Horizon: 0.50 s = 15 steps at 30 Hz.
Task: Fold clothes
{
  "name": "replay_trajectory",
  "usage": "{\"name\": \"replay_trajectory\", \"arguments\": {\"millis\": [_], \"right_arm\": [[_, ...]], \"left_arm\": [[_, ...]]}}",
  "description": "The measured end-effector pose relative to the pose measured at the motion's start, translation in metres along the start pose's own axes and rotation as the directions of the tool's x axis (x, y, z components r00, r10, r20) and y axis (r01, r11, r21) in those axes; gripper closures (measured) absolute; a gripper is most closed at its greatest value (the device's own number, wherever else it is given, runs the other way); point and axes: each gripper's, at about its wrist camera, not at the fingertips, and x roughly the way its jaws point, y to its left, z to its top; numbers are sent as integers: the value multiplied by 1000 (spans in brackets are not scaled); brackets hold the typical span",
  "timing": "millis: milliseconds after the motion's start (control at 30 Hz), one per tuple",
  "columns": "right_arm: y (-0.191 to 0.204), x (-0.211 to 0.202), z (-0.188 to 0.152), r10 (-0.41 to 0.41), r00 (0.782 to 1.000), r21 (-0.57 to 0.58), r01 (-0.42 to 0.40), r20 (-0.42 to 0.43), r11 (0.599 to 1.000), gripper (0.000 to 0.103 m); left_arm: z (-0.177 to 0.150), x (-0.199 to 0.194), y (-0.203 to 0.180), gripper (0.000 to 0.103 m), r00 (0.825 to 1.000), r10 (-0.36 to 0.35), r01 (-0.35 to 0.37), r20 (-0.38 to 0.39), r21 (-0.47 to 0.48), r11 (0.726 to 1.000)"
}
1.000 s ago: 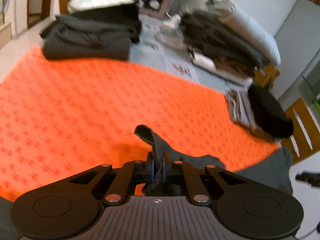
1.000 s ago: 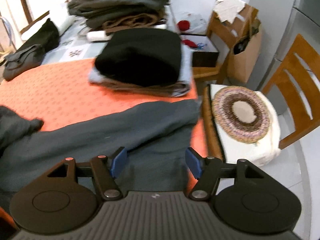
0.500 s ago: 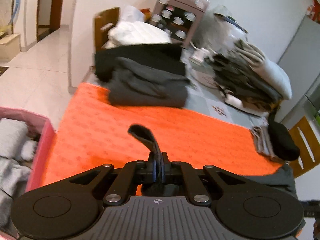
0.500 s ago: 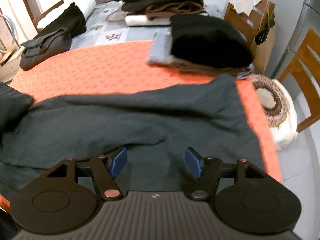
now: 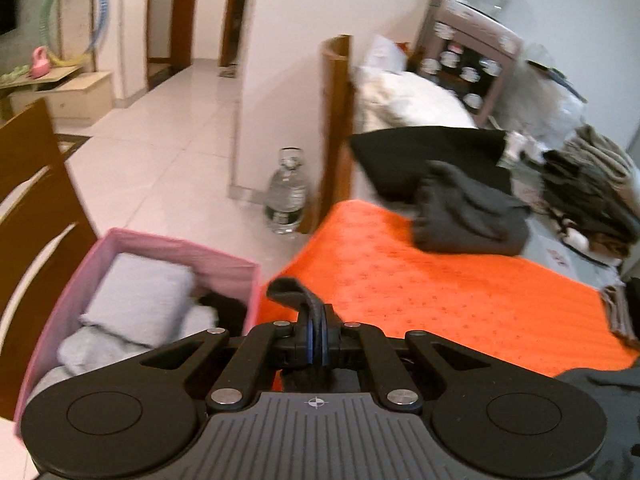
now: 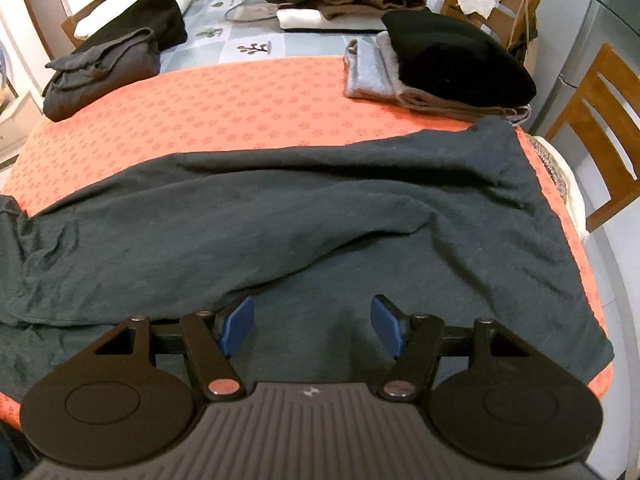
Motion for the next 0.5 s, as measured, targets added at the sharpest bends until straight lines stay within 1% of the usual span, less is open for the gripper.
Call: {"name": "replay_trajectory", "arguments": {"millis": [100, 167, 267, 367, 400, 433, 500], "right_arm": [[9, -2, -2, -5, 1000, -8, 5, 2, 1000, 31], [15, -3, -3, -6, 1000, -12, 6, 3, 1000, 31], [20, -3, -3, -5, 1000, -19, 5, 5, 1000, 31], [21, -5, -3, -6, 1000, -29, 6, 8, 1000, 31], [20, -6, -3, -6, 1000, -32, 6, 10, 999, 31], [18, -8, -2, -6, 1000, -34, 6, 12, 999, 31], [12, -10, -1, -6, 1000, -36, 7, 14, 999, 31]], "left_arm": [[-4, -3, 22, 97, 999, 34, -34, -5, -12, 999], [-9, -1, 33, 97, 998, 64, -64, -23, -13, 998], [-21, 1, 43, 96, 996, 80, -82, -44, -36, 996], [-35, 1, 44, 92, 994, 92, -95, -59, -44, 995], [-38, 0, 43, 83, 994, 93, -96, -58, -45, 994], [-42, -1, 42, 68, 994, 95, -97, -56, -46, 994], [-46, -6, 34, 57, 995, 89, -91, -40, -38, 995]]}}
